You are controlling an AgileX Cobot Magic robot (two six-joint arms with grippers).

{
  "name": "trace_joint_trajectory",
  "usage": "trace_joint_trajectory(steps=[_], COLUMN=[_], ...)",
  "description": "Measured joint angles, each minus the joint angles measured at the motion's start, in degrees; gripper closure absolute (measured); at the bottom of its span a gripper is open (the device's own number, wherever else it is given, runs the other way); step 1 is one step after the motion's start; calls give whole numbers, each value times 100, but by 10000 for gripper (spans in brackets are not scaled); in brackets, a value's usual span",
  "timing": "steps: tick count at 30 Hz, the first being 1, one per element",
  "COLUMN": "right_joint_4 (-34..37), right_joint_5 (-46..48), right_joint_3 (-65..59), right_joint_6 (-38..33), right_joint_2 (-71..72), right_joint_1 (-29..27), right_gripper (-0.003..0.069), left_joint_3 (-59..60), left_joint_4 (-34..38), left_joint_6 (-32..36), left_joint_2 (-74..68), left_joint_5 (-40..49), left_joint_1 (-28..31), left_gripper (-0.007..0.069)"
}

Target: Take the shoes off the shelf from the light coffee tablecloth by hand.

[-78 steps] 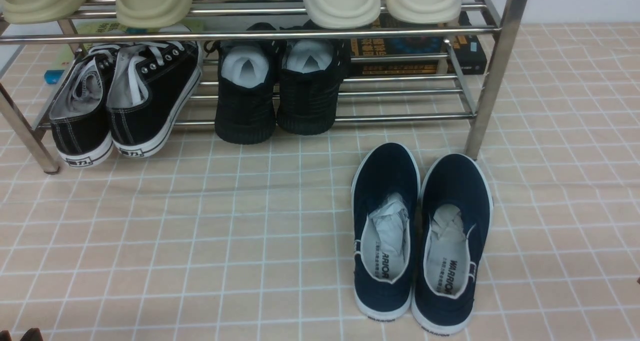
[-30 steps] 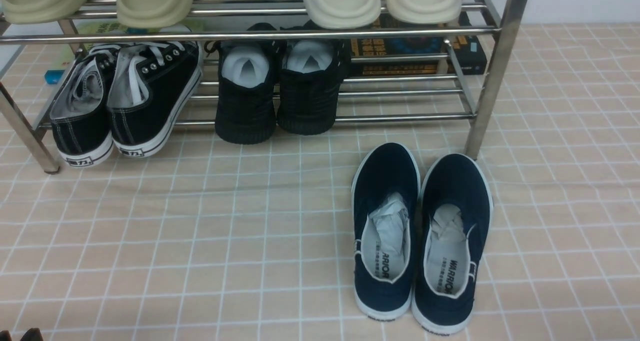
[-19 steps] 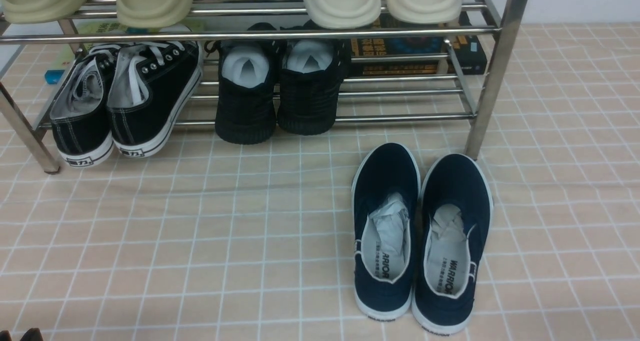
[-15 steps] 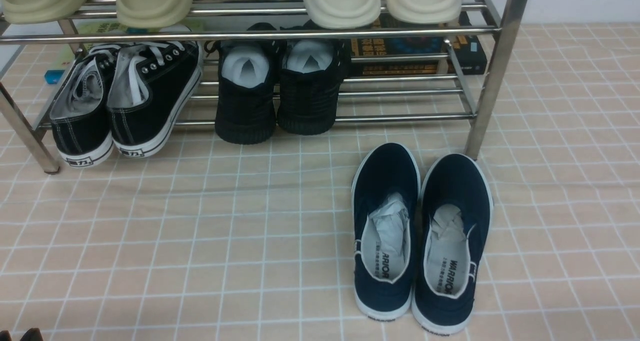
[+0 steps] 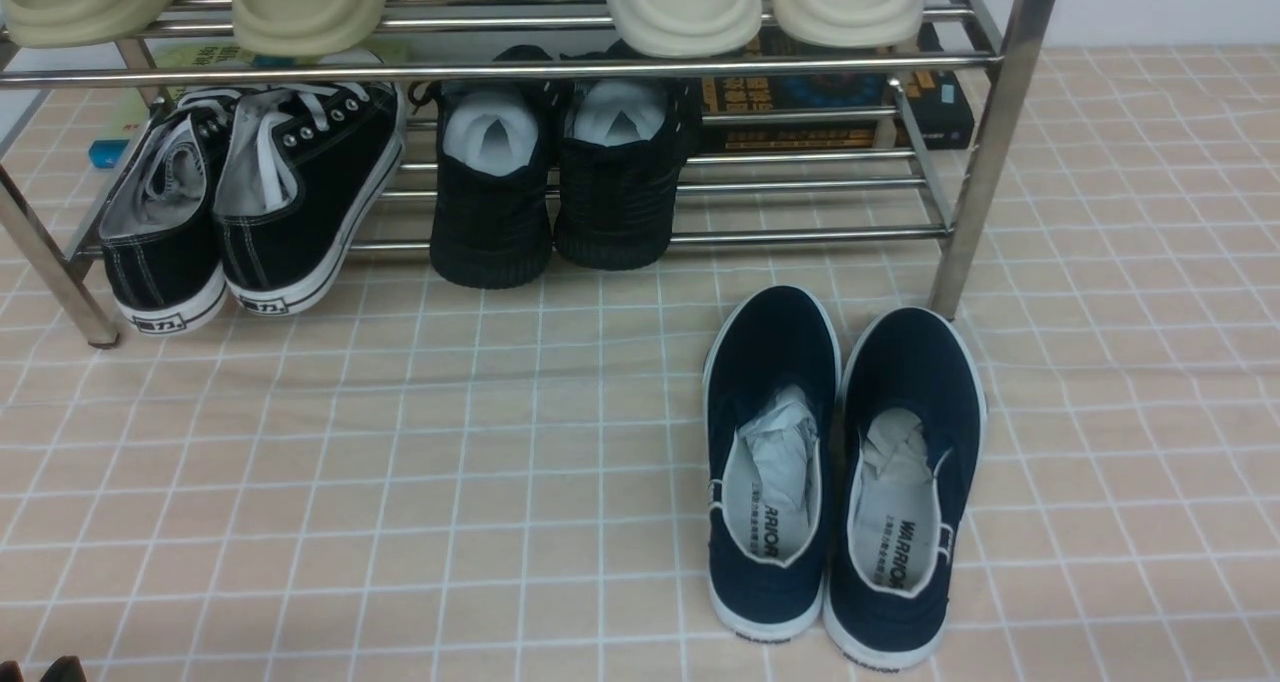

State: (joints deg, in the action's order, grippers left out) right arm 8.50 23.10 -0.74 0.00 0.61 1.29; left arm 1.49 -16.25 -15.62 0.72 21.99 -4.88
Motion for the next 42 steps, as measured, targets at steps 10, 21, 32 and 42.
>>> trace_joint_trajectory(steps=[10, 21, 32, 42], right_joint_4=[-393, -431, -446, -446], right_joint_5=[-46, -46, -46, -46], right_joint_3=[0, 0, 0, 0], right_joint_6=[0, 0, 0, 0], right_joint_2=[0, 0, 0, 0], right_joint_1=[0, -194, -302, -302], right_gripper=[554, 542, 529, 519], left_joint_3=[0, 0, 0, 0], left_joint_4=[0, 0, 0, 0], left_joint_6=[0, 0, 0, 0], left_joint_2=[0, 0, 0, 0], left_joint_5=[0, 0, 0, 0], left_joint_1=[0, 0, 0, 0], left_gripper=[385, 385, 385, 385])
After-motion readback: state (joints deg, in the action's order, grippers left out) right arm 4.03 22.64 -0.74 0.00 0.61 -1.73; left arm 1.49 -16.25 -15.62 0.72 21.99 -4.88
